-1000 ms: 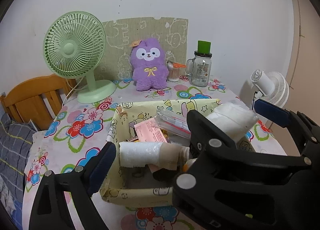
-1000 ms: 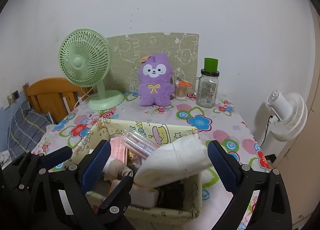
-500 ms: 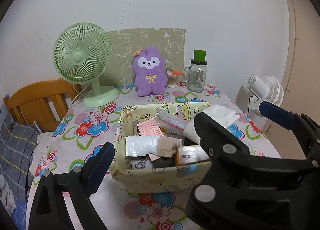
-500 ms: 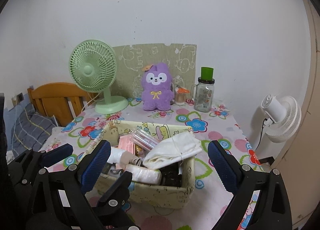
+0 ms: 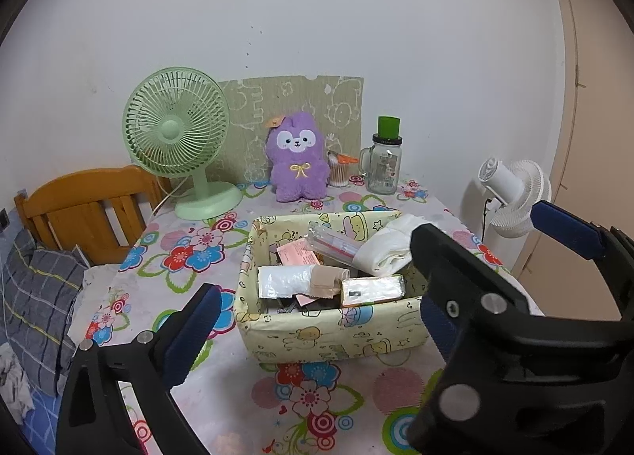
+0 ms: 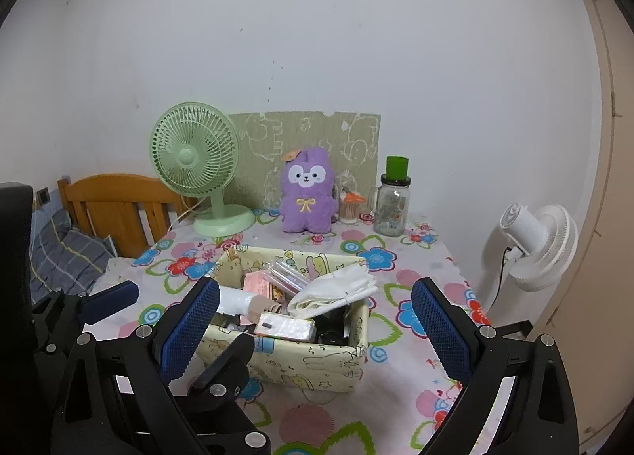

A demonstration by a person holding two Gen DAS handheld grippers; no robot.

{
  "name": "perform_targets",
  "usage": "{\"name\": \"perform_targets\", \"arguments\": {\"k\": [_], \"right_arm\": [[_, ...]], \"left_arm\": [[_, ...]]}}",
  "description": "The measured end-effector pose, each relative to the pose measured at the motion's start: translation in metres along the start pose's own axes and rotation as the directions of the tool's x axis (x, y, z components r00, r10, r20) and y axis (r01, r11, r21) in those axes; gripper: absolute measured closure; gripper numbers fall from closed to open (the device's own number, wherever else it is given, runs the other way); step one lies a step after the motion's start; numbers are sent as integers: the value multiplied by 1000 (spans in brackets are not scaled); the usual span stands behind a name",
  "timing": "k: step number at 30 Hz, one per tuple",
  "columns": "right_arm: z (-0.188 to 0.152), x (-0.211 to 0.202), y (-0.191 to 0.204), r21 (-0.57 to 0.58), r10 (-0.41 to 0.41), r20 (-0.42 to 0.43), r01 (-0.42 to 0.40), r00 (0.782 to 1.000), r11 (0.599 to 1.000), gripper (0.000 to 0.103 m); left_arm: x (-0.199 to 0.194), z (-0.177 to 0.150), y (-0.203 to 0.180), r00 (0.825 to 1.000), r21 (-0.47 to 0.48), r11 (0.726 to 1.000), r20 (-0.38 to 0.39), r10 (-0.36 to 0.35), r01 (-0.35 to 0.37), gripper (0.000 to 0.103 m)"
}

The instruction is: Organize soft objects

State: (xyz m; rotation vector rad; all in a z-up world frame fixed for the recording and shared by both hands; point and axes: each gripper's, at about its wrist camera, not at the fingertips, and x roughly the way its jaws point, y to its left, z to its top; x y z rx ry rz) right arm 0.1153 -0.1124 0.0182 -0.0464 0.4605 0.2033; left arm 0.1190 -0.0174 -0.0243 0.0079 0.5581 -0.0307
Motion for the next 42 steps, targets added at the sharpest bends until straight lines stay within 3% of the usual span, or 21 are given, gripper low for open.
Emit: {"name": "perform_targets", "arguments": {"k": [21, 32, 42], "right_arm": [[-7, -56, -19, 12, -79, 37, 79, 996, 997, 4], [-18, -84, -30, 42, -85, 39, 84, 996, 996, 4], [-26, -98, -32, 76, -75, 42, 71, 996, 995, 4]], "left_arm": [[-49, -10, 5, 998, -3, 1000, 50, 28, -28, 0], [-74, -22, 15, 995, -12, 998, 70, 70, -69, 0], [-97, -26, 13, 993, -16, 999, 104, 52, -50, 0]]}}
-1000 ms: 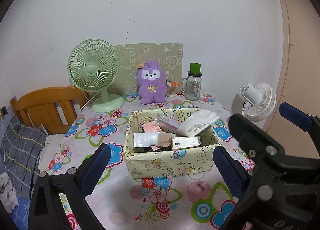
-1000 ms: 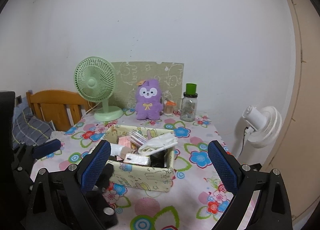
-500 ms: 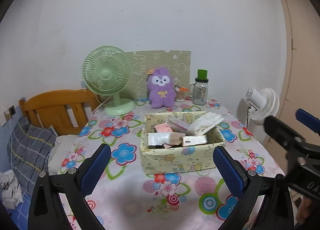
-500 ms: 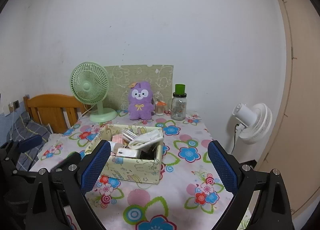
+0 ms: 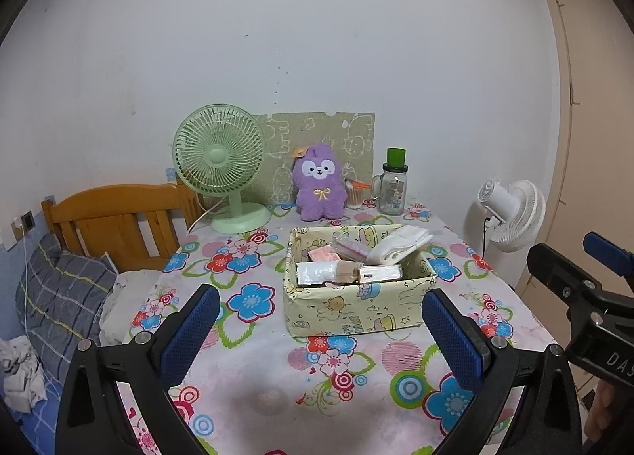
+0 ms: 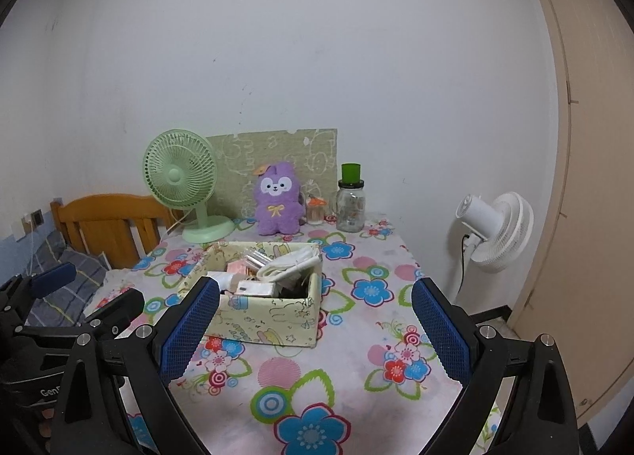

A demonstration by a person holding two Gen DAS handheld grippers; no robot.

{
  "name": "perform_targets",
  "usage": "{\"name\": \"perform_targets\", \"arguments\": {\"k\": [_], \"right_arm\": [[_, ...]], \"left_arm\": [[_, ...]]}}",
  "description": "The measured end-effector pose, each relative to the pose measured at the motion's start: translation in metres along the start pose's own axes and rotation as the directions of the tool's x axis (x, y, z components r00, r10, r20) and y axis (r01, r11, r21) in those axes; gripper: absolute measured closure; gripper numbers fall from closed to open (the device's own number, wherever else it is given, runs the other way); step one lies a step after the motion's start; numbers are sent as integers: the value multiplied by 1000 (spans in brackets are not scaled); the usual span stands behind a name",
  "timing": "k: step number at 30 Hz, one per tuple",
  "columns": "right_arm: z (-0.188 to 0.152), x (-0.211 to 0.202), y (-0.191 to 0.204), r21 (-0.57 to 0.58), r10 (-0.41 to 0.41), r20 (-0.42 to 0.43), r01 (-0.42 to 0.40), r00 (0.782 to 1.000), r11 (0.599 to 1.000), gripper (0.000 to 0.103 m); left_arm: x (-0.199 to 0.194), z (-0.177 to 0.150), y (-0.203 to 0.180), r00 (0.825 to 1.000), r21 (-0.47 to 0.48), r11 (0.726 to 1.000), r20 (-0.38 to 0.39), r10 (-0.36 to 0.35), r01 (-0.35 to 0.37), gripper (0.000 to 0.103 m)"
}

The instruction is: Organize soft objects

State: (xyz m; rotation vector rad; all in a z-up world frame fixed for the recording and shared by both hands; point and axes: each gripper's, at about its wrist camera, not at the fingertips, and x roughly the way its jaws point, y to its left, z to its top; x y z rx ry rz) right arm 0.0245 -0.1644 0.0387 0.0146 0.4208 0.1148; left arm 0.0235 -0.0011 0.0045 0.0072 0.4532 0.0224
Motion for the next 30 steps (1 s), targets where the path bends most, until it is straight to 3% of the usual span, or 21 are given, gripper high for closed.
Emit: {"name": "perform_targets", "arguments": {"k": [30], "right_arm": [[-1, -2, -2, 15, -9, 5, 8, 1000, 1000, 4]], "left_arm": [[2, 1, -2, 1000, 4, 1000, -1, -14, 14, 0]]}}
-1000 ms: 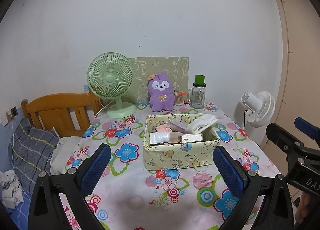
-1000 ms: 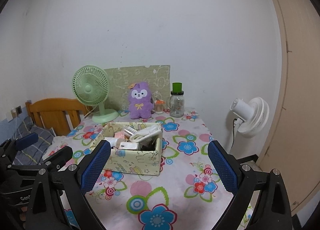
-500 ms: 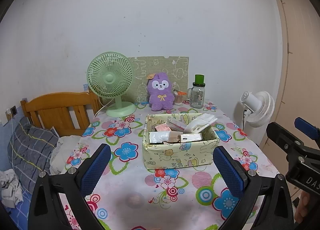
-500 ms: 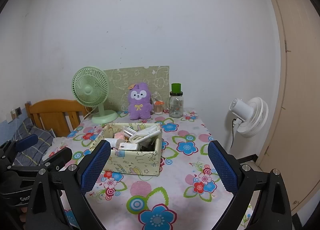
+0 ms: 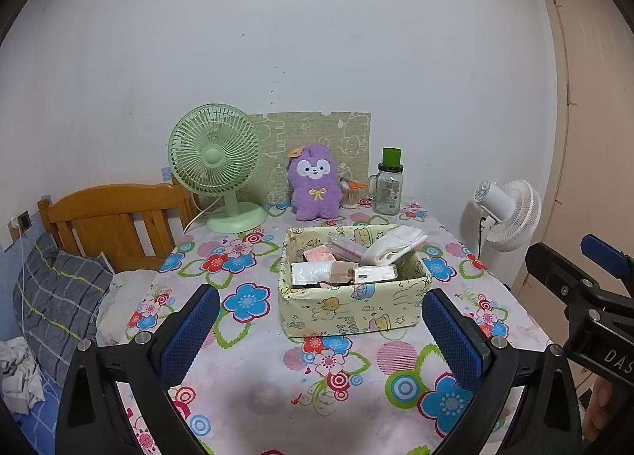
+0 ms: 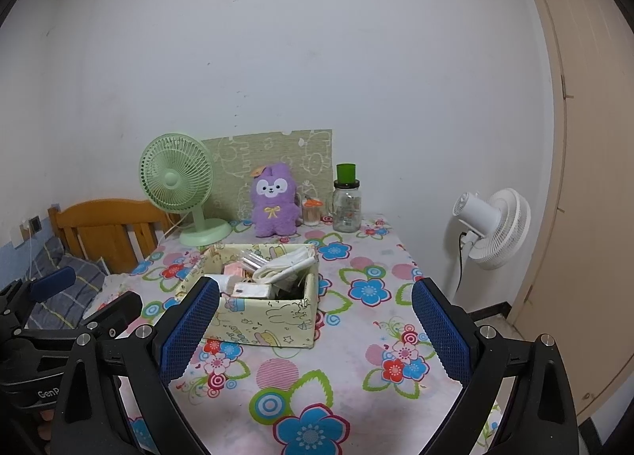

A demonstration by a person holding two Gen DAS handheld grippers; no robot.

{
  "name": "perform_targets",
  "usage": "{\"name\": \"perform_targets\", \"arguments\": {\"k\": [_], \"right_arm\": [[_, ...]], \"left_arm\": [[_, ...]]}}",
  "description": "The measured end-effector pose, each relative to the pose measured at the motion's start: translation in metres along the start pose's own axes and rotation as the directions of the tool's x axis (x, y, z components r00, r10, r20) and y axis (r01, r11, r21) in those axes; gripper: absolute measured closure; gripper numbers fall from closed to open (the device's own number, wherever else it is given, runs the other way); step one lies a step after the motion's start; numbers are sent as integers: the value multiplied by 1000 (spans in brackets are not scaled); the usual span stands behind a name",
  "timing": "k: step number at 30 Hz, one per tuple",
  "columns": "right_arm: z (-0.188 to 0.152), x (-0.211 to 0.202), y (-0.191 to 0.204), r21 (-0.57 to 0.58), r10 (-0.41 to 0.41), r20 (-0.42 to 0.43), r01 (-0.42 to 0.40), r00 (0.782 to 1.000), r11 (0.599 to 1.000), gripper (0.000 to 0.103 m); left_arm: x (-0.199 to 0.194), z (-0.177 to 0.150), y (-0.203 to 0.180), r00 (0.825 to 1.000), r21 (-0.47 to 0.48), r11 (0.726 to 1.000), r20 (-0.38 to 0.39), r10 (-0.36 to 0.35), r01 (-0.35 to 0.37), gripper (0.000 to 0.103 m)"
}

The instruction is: Organize soft objects

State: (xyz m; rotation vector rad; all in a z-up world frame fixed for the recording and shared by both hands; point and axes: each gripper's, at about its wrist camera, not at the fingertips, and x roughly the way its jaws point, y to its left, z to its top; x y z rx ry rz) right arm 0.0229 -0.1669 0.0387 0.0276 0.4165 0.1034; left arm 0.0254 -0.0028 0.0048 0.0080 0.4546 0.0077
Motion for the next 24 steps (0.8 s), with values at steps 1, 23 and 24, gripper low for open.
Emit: {"name": "perform_targets", "arguments": {"k": [1, 23, 24], "right_arm": [[0, 0, 0, -3, 0, 1, 0, 1000, 1000, 4], [1, 0, 0, 1, -8, 1, 8, 1000, 1000, 4], [1, 0, -1, 2, -8, 1, 8, 1000, 1000, 4]], "left_arm": [[0, 0, 0, 1000, 0, 1000, 0, 0, 0, 0], [0, 0, -1, 1000, 5, 1000, 5, -3, 3, 0], [0, 1, -1, 1000, 6, 1000, 4, -2, 2, 0]]}}
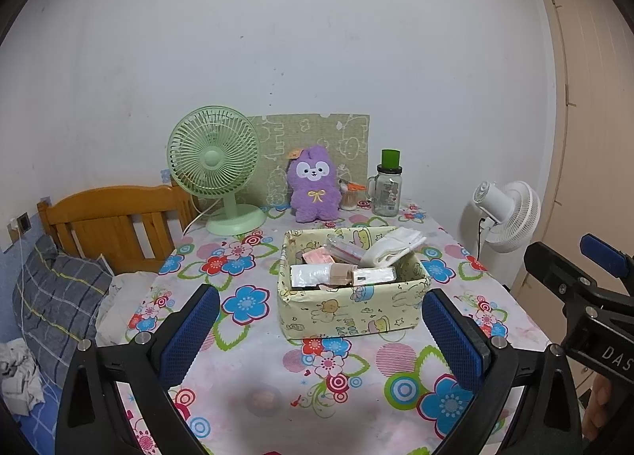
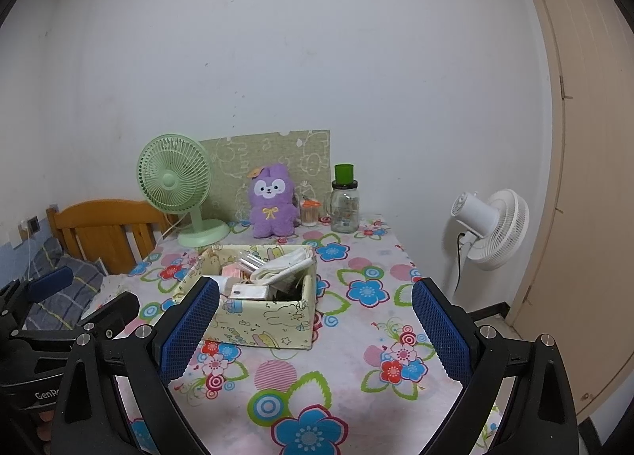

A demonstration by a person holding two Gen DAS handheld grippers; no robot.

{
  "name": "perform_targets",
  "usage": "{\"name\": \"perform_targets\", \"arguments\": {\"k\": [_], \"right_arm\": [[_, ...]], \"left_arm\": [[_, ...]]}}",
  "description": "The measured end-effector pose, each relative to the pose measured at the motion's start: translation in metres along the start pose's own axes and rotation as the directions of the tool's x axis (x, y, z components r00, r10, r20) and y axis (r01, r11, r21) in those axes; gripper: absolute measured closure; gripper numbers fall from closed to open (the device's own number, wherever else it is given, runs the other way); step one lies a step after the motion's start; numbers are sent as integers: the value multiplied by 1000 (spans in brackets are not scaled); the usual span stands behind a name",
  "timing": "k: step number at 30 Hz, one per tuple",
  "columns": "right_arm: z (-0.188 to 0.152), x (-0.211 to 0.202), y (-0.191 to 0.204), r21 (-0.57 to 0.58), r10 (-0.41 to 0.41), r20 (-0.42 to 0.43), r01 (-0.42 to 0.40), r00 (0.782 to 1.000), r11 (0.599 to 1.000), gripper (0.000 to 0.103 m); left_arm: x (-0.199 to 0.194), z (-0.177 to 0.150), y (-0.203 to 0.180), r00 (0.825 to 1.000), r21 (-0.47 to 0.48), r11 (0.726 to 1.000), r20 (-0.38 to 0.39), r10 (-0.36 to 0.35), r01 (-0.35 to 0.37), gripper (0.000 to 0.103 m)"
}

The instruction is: Organize soft objects

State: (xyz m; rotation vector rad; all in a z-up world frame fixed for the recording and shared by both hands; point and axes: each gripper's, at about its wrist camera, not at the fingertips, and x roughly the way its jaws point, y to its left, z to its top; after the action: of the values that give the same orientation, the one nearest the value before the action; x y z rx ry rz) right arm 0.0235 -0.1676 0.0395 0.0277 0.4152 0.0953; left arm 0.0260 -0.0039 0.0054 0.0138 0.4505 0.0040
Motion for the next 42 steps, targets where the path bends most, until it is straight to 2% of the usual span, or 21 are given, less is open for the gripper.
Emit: {"name": "perform_targets", "arguments": {"k": [42], "right_arm": [[6, -8, -3, 14, 4, 21, -4, 1000, 1000, 1]], "left_arm": [[-6, 3, 0, 1000, -5, 1000, 11, -15, 16, 0]]}}
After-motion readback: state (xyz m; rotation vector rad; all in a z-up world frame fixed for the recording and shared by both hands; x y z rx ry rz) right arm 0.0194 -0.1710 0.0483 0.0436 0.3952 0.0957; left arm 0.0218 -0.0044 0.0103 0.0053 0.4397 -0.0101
